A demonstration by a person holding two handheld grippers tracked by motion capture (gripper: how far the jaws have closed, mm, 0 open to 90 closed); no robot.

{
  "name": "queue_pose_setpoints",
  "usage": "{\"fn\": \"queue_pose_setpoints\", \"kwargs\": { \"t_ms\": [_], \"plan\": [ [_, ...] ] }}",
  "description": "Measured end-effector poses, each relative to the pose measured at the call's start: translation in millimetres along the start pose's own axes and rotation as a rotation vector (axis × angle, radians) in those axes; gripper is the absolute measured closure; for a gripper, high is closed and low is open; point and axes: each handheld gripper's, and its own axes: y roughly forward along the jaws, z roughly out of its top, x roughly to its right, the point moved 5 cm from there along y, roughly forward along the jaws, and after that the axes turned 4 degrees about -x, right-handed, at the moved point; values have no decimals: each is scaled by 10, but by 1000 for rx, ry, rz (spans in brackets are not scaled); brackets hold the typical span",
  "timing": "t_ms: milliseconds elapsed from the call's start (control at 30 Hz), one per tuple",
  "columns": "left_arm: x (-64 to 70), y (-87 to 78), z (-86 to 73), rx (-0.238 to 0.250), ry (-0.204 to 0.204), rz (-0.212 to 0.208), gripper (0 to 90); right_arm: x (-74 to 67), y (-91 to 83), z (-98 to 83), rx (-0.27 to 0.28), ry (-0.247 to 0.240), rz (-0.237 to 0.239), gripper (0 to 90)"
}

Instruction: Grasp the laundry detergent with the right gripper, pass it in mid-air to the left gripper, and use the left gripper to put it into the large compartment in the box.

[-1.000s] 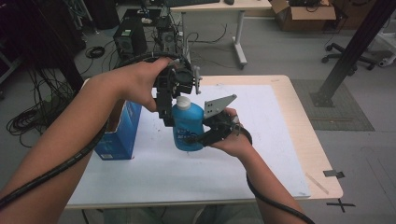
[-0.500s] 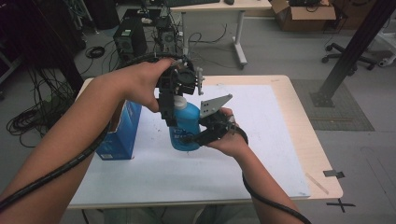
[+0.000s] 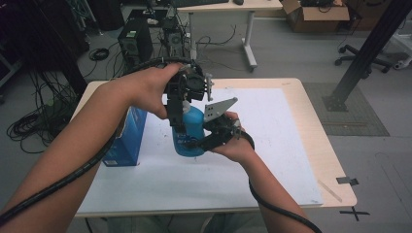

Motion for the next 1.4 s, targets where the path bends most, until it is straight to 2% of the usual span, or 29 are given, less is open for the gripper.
{"fn": "queue_pose_setpoints", "kwargs": {
  "t_ms": [233,467,800,1133,1400],
  "plan": [
    [7,17,7,-10,0,-1,1,8,2,3,3,-3,-4,441],
    [25,39,21,3,-11,0,1,-6,-6,26,6,-6,-2,441],
    [31,24,15,-18,-13,18,6,-21,-9,37,7,-11,-4,442],
    [14,21,5,-50,-18,34,78,-42,-22,55,10,-20,-8,442],
    [17,1,15,-65,-29,15,162,-51,-36,63,10,-26,-8,442]
  ]
}}
